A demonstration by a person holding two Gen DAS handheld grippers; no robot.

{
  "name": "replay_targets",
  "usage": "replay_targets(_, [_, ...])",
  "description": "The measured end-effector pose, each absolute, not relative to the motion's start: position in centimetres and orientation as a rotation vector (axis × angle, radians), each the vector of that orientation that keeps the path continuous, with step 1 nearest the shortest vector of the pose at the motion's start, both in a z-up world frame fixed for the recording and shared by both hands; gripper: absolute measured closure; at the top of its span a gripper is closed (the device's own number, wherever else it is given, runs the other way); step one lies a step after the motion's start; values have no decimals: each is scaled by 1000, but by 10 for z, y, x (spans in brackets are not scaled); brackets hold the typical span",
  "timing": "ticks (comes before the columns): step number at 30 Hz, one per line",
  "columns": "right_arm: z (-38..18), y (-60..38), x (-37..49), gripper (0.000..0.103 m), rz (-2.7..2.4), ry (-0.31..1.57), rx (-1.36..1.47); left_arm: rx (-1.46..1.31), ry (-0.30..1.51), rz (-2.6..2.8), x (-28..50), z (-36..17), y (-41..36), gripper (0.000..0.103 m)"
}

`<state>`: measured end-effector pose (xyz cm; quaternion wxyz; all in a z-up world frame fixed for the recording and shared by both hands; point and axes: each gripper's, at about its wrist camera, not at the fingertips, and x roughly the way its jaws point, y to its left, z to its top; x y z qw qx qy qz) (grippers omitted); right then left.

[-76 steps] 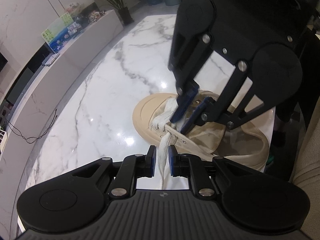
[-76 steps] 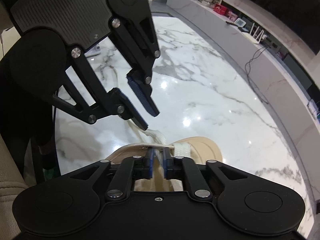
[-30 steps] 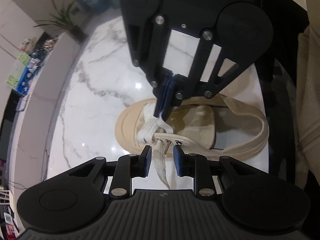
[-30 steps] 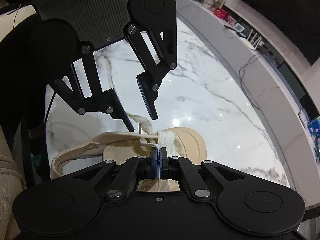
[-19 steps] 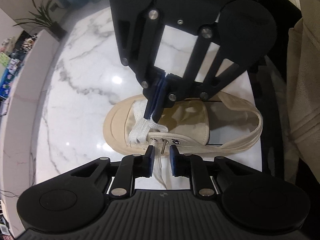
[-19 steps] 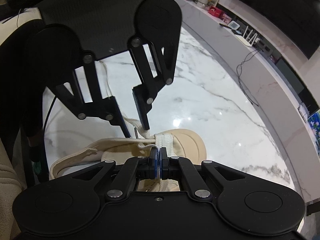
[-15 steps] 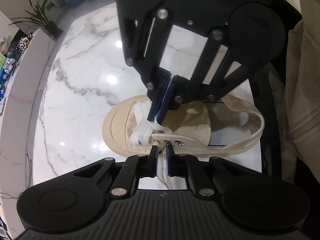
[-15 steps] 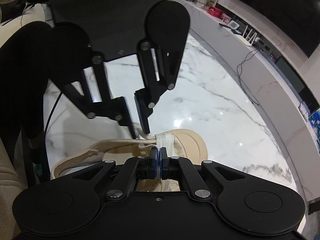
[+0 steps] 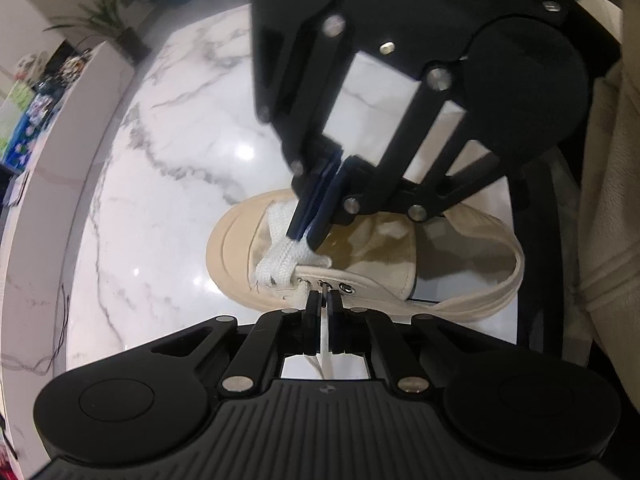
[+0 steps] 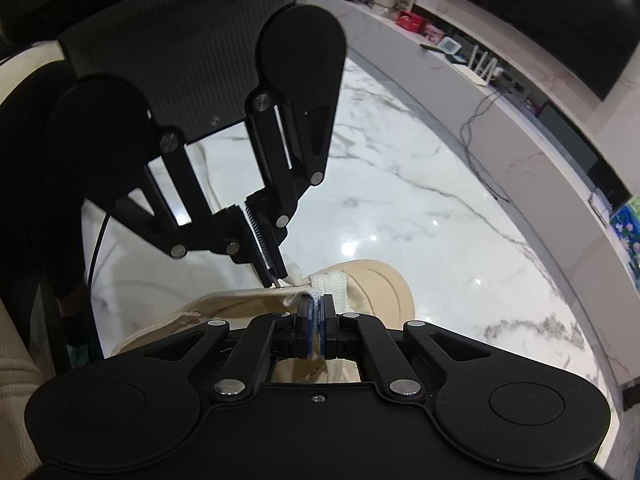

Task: Lace up shoes with both hands
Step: 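Pull the lace through the eyelet and draw it out long with the left gripper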

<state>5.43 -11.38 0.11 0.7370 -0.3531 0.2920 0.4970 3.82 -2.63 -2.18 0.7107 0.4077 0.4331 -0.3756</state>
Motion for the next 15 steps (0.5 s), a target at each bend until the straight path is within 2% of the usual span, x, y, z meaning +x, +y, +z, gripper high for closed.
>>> replay_targets(2, [2,-116,50,98,1077,643,-771,904,959,-809,35,-22,-27,101])
replay_targets(4, [4,-120,44,82,1052,644,-769,897,959,-783,33,-21,-27,101])
replay_targets(5, [5,-122,42,78,1037,640,-768,894,958,-772,31,-20,-26,101])
replay_targets(15, [13,-142,35,75,877,695,-699,902,942,-630,20,9,-14,101])
